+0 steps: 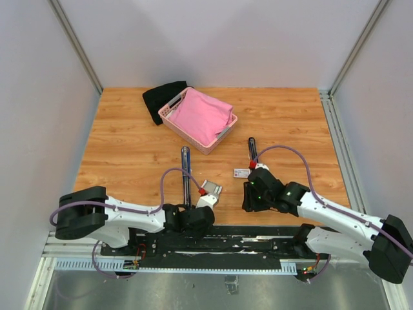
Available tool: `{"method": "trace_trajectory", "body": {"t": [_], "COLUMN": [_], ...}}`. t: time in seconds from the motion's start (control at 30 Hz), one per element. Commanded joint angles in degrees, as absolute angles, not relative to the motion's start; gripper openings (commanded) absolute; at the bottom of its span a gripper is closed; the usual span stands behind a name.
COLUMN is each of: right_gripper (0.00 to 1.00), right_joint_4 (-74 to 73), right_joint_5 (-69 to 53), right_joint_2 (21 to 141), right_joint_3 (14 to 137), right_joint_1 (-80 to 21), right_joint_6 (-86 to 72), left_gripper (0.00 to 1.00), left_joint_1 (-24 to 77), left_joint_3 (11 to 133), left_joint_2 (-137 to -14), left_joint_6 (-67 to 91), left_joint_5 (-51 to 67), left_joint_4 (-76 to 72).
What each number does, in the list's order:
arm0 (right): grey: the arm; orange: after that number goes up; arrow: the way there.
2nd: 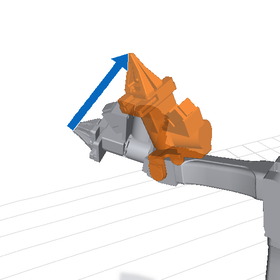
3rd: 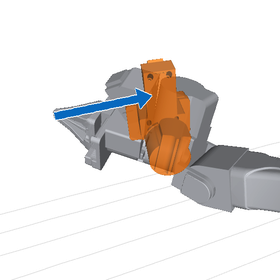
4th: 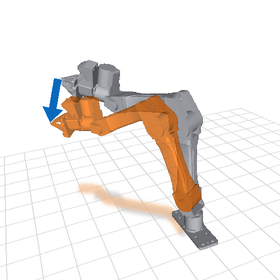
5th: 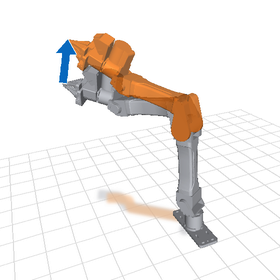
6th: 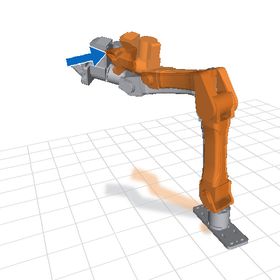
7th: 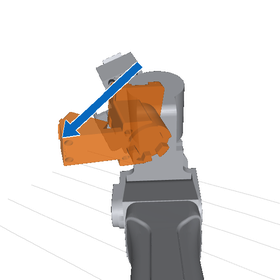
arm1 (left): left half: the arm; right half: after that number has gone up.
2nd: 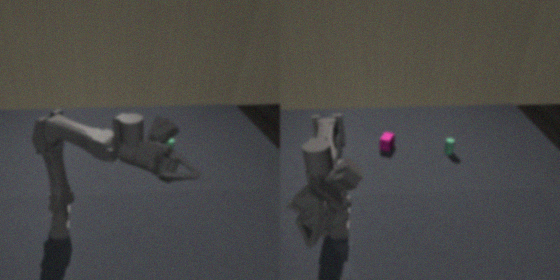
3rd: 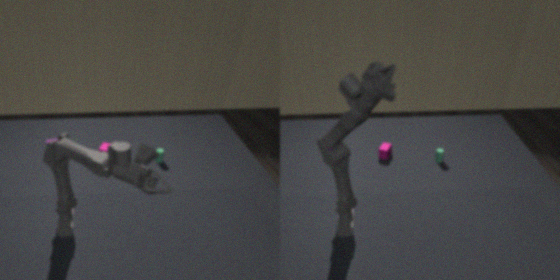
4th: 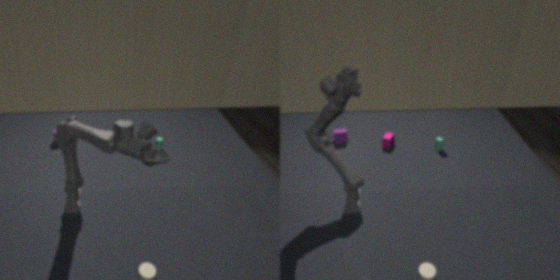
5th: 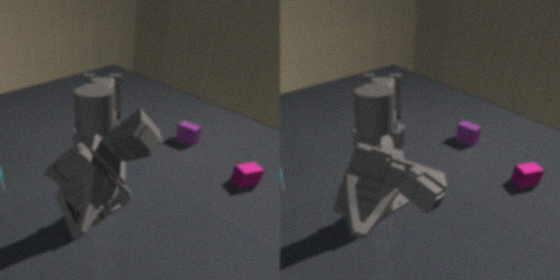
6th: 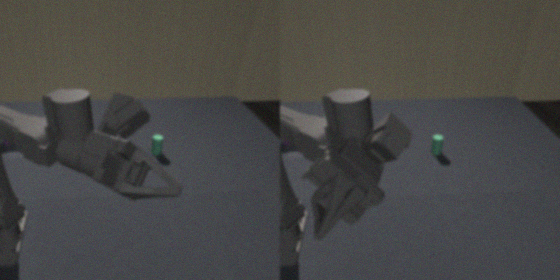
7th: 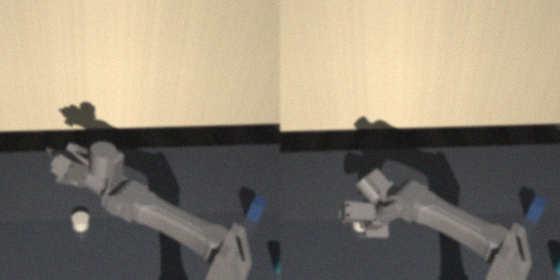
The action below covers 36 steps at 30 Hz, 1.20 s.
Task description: Load the staples into the stapler
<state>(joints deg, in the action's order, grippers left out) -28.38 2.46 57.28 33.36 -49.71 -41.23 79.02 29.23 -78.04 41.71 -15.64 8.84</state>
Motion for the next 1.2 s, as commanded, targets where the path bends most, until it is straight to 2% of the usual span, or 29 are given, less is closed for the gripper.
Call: {"method": "trace_trajectory", "body": {"t": [0.0,0.17,0.33,0.7,0.8,0.97,1.07,1.17], "right_gripper": [0.41,0.41,0.40,0.41,0.42,0.43,0.43,0.43], "right_joint_4": [-28.3,-28.3,-28.6,-36.6,-39.9,-41.7,-41.9,-42.1], "right_joint_5": [1.9,2.0,2.2,4.8,2.0,-4.3,-7.4,-7.1], "right_joint_2": [56.3,56.1,55.7,55.6,56.0,56.2,56.6,56.5], "right_joint_3": [31.9,31.8,32.4,44.5,49.4,54.4,54.7,54.6], "right_joint_1": [-48.9,-48.9,-48.9,-48.1,-45.3,-38.6,-34.8,-34.1], "right_joint_6": [-42.5,-42.5,-42.6,-39.9,-38.2,-36.2,-36.4,-36.5], "left_gripper": [0.32,0.30,0.14,0.06,0.06,0.08,0.09,0.07], "left_joint_1": [79.7,79.9,80.0,79.7,75.5,62.5,57.4,57.2], "left_joint_3": [29.3,29.8,31.4,40.6,44.5,48.9,52.5,57.7], "left_joint_2": [-80.3,-82.3,-81.7,-74.8,-71.9,-68.4,-72.1,-79.3], "left_joint_6": [41.0,41.4,43.6,45.3,45.2,43.2,40.9,38.2], "left_joint_5": [-16.1,-15.6,-18.6,-22.2,-19.0,-9.8,-9.1,-12.6], "left_joint_4": [6.5,6.5,10.7,23.5,25.4,24.2,26.0,31.5]}}
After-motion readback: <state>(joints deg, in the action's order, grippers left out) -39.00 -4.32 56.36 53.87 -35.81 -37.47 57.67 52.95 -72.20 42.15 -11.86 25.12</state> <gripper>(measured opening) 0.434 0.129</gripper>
